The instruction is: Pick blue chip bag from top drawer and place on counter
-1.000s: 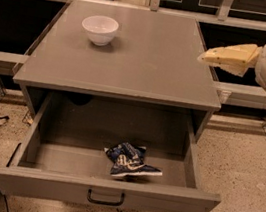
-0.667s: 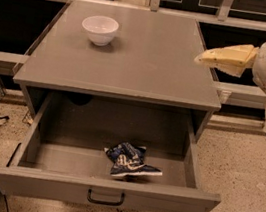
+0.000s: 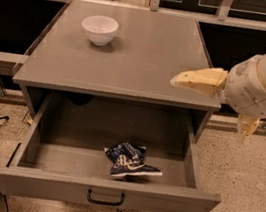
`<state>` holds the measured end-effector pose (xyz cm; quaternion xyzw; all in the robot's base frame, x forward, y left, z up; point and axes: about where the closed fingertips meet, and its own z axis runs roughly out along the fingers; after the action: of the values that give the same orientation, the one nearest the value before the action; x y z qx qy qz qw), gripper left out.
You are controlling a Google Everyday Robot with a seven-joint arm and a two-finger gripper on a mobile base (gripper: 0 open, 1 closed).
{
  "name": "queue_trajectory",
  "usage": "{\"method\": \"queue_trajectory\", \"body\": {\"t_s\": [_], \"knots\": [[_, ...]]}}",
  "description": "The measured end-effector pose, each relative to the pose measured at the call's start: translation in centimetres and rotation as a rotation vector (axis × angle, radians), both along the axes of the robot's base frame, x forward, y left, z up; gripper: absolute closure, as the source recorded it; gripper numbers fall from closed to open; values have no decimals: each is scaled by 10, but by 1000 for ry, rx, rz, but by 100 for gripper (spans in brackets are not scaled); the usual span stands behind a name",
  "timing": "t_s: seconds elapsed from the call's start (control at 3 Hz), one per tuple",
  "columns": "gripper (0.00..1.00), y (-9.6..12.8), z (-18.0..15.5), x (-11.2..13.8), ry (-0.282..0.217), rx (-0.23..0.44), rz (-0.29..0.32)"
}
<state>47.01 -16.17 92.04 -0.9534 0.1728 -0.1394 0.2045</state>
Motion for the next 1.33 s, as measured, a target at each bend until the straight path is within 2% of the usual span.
{"method": "queue_trajectory", "body": {"t_s": [0.33,0.67,1.0,1.33], "knots": [[0,13,-30,-5,24,20,43],[0,27,-65,-4,3,45,78],[0,27,-65,-4,3,45,79],[0,51,-106,5,10,39,152]]}}
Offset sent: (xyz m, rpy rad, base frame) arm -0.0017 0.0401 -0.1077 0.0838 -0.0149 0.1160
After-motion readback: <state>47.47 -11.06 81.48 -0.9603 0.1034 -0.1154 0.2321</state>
